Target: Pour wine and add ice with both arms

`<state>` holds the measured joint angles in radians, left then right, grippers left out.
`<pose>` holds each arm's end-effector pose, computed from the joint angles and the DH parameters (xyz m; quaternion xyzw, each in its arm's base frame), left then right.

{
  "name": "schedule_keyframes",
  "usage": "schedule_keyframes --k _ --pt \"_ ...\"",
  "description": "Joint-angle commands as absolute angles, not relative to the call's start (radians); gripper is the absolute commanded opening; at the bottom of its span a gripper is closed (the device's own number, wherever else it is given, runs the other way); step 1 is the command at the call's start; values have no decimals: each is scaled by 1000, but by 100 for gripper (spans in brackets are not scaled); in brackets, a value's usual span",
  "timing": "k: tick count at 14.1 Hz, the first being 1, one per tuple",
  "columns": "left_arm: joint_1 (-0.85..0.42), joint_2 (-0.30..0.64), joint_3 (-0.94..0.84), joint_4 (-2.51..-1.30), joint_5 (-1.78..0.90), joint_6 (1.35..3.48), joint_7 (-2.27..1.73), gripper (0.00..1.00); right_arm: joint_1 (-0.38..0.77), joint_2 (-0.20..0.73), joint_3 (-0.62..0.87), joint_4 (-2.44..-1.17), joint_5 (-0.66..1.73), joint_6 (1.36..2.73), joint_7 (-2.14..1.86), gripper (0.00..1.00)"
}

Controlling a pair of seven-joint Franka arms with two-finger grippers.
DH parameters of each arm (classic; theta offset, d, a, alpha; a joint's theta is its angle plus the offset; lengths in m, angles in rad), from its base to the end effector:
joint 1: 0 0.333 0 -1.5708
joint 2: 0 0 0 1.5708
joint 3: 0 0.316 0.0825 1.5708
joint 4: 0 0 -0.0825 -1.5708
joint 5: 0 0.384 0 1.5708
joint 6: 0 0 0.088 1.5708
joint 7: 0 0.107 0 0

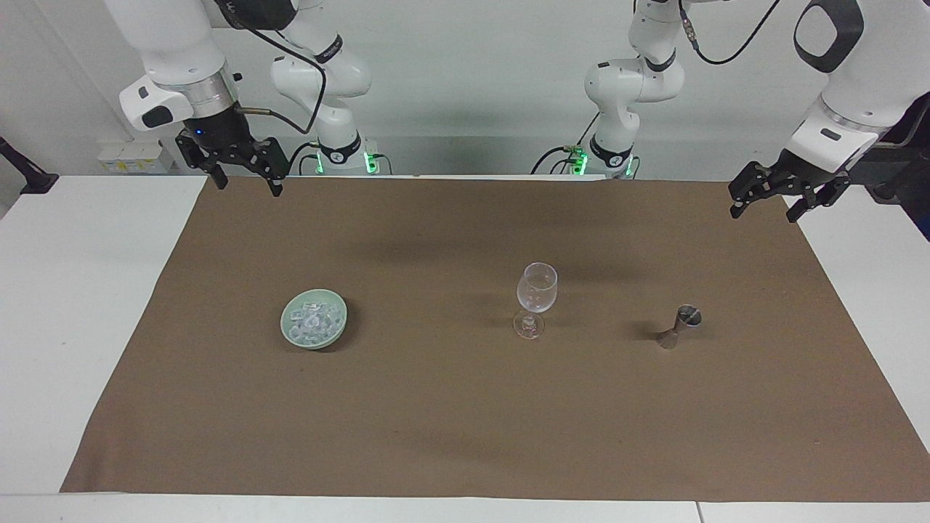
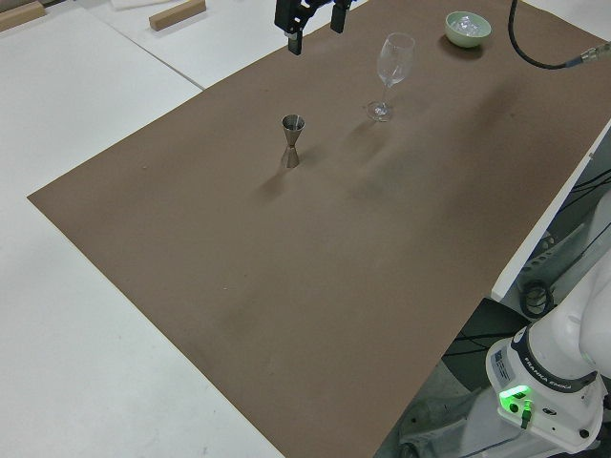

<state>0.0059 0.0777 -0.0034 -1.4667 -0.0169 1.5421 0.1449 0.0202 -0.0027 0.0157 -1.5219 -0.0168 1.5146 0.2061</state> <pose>0.5762 -0.0003 0.6271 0.9974 -0.0714 -0.0005 0.0086 0.5481 0.0178 0.6440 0.9963 -0.0854 -0.0013 0.0086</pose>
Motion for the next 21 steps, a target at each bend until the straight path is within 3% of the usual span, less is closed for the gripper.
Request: schedule_keyframes --k 1,10,21 --pt "15 74 -2 -1482 -26 1557 150 100 12 -6 14 -1522 0 1508 187 100" --pt "101 83 2 -1558 -122 1686 578 100 12 -6 14 -1522 0 1508 186 100" --pt "311 310 3 -1557 -636 1668 1474 100 12 -6 14 -1522 0 1508 187 100"
